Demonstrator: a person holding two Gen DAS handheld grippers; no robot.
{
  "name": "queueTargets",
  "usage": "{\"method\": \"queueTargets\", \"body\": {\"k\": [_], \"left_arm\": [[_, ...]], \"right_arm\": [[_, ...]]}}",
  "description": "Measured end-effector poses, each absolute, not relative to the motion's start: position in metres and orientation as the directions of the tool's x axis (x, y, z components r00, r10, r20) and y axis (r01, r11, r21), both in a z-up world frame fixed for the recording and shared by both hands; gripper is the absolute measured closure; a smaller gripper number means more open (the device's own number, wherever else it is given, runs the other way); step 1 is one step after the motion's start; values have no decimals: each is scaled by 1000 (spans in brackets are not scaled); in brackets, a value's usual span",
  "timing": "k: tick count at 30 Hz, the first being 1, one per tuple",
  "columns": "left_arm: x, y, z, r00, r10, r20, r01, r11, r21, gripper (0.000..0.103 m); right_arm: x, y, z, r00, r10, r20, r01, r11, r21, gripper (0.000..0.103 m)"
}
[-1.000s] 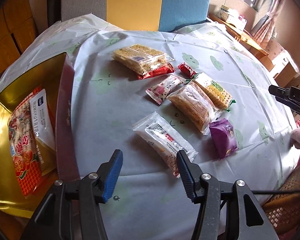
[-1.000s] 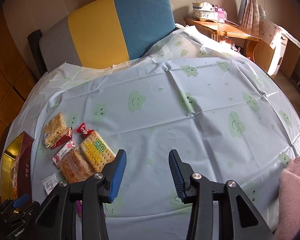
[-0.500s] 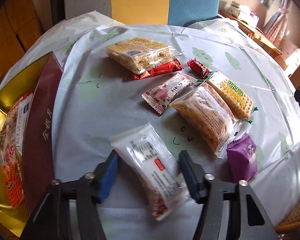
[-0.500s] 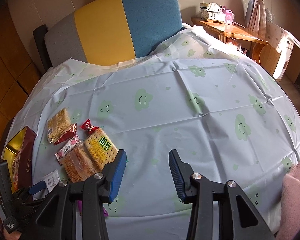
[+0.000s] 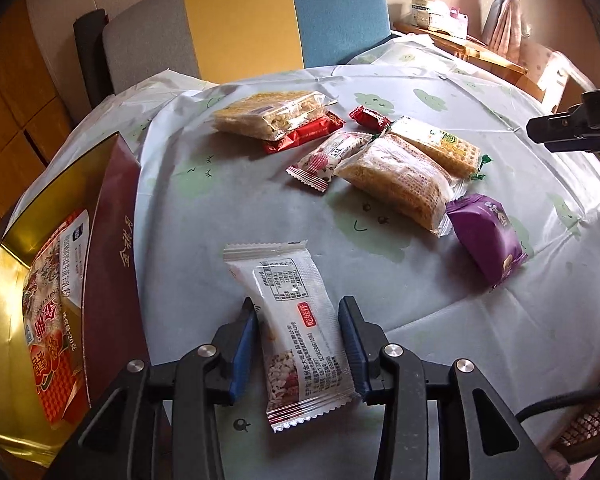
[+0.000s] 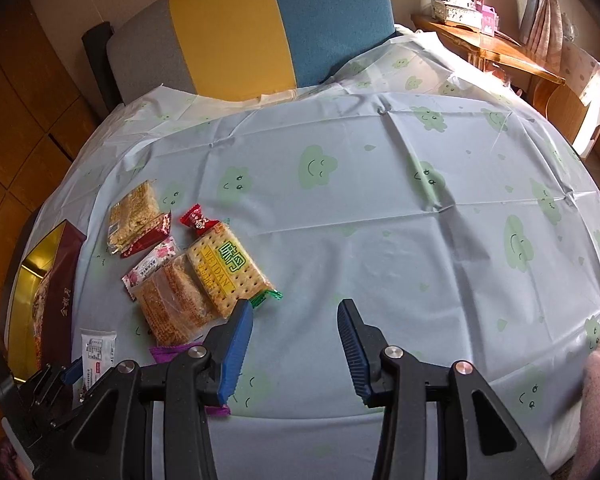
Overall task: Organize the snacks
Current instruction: 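Lift the white bar with the left gripper while the right gripper grasps the purple cake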
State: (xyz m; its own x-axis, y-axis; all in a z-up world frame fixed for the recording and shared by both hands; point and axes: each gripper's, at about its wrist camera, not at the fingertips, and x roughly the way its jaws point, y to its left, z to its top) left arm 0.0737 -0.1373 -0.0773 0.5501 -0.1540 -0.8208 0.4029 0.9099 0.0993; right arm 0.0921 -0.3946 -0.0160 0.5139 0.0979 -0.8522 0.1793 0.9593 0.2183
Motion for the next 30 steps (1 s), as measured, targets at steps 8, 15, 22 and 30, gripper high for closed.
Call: {"method": "queueTargets", "body": {"k": [8, 15, 22, 30], "left_arm": [[70, -132, -77, 579, -173, -797, 403, 910, 95, 63], [67, -127, -77, 570, -192, -799, 410, 909, 73, 62], [65, -126, -78, 581, -200, -789, 411, 909, 73, 62], [63, -125, -78, 588, -199, -784, 405, 912, 72, 62]], "right_arm": [[97, -361, -26, 450, 141, -882, 44, 983, 180, 58], [96, -327, -28, 401, 266, -877, -129, 964, 233, 57], [96, -298, -48, 303, 226, -926, -214, 963, 165, 42], [103, -296, -61, 258, 207, -944, -201, 967, 158, 42]]}}
